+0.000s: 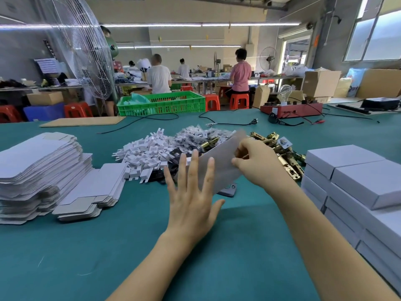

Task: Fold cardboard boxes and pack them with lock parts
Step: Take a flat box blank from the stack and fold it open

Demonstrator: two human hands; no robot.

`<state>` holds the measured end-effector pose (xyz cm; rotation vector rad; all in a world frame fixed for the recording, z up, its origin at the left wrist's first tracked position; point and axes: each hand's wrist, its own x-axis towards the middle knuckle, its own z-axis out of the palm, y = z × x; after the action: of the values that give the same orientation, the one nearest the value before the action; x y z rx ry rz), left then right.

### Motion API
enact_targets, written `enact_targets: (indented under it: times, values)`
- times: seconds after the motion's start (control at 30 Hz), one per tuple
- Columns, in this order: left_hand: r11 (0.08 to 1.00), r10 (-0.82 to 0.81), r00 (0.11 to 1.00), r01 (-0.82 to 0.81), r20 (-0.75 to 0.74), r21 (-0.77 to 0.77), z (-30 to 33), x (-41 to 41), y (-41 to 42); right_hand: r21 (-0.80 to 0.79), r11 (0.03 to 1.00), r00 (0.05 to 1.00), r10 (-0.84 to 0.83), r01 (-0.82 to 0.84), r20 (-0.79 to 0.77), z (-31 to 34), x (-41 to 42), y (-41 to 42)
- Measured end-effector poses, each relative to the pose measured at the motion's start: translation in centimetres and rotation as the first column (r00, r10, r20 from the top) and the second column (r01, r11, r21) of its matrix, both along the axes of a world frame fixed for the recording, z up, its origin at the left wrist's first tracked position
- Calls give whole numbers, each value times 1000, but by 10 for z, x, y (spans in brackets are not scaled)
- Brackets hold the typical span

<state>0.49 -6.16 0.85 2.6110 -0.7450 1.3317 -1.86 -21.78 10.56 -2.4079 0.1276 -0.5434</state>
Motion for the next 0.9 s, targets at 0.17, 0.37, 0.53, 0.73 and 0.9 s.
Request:
enact_targets:
  times: [0.17,0.37,0.53,0.73,0.9]
  values:
    - [992,53,998,-50,17,-117,7,3,4,-54,970,972,236,-236,9,8,-5,8]
    - [956,-34,999,45,42,-288,14,-2,2,-68,941,937,338,-333,92,15,-12,19]
    - [933,-130,991,137,42,-332,19,-1,6,-32,933,925,361,-360,120,14,-14,19]
    - [894,-193,980,151,-57,-422,27,-5,5,-49,938,917,345,-343,199,15,-16,20]
    - [844,-264,962,192,-75,-500,28,-9,0,-103,949,926,312,-297,212,19,-19,18]
